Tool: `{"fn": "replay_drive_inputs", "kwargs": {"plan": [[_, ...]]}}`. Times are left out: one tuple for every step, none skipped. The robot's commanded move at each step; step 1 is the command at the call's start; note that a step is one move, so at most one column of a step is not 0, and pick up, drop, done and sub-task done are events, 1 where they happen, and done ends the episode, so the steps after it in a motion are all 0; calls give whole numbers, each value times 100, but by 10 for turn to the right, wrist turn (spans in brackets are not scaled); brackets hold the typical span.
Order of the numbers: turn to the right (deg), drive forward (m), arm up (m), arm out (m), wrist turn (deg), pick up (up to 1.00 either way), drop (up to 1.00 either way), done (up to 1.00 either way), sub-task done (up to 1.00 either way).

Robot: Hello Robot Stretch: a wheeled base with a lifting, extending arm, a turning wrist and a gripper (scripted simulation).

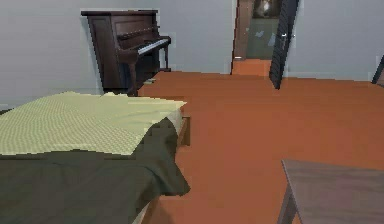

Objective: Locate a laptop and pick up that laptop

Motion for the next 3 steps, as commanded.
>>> {"fn": "replay_drive_inputs", "kwargs": {"plan": [[0,0,34,0,0,0,0,0,0],[0,0,0,18,0,0,0,0,0],[0,0,0,0,450,0,0,0,0]]}}
